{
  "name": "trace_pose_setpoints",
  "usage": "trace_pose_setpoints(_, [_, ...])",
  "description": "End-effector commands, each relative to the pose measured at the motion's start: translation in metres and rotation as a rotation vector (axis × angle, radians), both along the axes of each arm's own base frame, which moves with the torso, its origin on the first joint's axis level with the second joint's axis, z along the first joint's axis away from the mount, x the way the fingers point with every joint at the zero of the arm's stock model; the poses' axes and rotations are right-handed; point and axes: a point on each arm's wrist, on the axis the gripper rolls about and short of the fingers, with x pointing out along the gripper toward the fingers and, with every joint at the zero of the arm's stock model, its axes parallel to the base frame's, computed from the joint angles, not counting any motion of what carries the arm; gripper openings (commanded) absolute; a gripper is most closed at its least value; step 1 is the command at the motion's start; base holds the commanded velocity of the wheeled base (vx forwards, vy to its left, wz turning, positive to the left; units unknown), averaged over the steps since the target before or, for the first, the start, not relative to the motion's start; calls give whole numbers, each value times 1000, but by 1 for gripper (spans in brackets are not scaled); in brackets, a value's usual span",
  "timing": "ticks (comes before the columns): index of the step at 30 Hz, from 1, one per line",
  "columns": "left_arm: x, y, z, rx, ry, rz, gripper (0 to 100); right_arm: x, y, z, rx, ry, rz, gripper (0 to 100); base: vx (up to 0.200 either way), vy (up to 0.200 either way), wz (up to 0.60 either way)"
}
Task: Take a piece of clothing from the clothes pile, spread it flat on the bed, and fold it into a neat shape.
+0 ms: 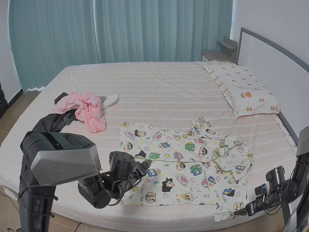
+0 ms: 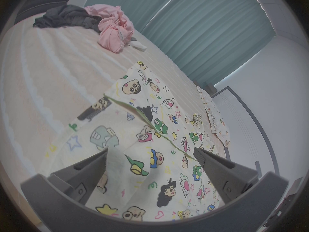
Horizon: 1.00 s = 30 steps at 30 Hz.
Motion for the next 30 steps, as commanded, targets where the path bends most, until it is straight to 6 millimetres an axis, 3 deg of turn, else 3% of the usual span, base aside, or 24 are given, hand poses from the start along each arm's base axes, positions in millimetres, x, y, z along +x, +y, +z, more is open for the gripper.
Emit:
trace_pose_setpoints(1, [8,8,4,23,-34,13,100,-5,0,0,-1,15,1,100,0,0,0])
trace_pose_setpoints(11, [24,24,30,39,-201,43,100,-5,0,0,-1,16,-1,100,0,0,0])
trace_pose_setpoints(22, [37,54,30,136,-260,83,100,-5,0,0,-1,13,-1,100,0,0,0])
trace_pose_setpoints(30, [43,65,34,172,-328,95,100,-5,0,0,-1,13,-1,100,0,0,0])
